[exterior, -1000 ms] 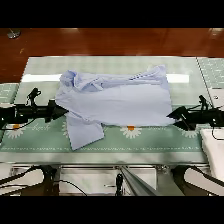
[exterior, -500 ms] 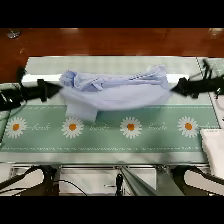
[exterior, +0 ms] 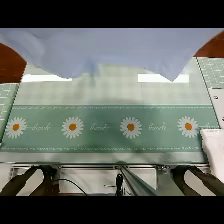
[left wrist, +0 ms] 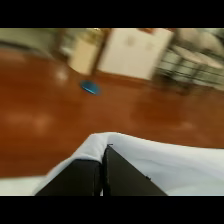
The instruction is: Fold the shirts.
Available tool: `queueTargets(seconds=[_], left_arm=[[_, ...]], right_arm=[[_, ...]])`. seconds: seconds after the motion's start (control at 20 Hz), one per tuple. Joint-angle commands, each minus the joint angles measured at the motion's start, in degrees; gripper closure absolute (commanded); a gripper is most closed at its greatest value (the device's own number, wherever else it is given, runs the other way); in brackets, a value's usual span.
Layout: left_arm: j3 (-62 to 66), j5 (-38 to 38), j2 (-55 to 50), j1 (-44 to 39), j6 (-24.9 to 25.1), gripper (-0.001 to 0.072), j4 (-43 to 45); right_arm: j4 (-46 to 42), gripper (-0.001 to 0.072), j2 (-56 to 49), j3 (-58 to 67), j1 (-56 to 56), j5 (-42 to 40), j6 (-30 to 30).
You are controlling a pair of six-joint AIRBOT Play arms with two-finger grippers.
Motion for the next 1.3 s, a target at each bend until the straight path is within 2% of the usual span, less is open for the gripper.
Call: queueTargets(seconds=[0.0, 0.3, 0.5, 0.65, 0.8, 0.95, 1.15, 1.25], left_arm=[[7.21, -0.59, 9.51, 0.52, -6.21, 0.0683, 19.91], [7.19, -11.3, 21.46, -1.27, -10.01, 0.0683, 38.62], [3.13, -13.51, 22.62, -9.62, -10.1, 0.0683, 42.16], [-7.82, -14.71, 21.94, -10.91, -10.29, 0.0683, 42.51], [-20.22, -13.35, 18.49, -10.91, -10.25, 0.0683, 42.25], [-27.5, -8.96, 10.69, -10.93, -10.25, 0.0683, 40.83], [-28.48, -1.73, -3.85, -10.95, -10.25, 0.0683, 33.07], [-28.48, 3.98, -10.86, -10.95, -10.25, 0.0683, 27.74]], right_arm=[[-8.55, 0.0695, 10.97, 2.1, 0.04, 4.63, 2.58], [-11.65, 0.0694, 19.78, 1.92, 0.04, 14.97, 3.63], [-11.89, 0.0694, 20.09, 0.13, 0.04, 23.5, 3.82], [-9.94, 0.0694, 20.09, -7.41, 0.04, 23.47, 3.87], [-6.73, 0.0694, 20.06, -20.26, 0.04, 16.24, 2.12], [-5.35, 0.0694, 17.86, -34.42, 0.04, 3.65, 0.52], [0.07, 0.0694, 6.08, -43.82, 0.37, -10.32, -3.34], [0.59, 0.0694, -2.32, -43.76, 2.86, -21.11, -4.02]])
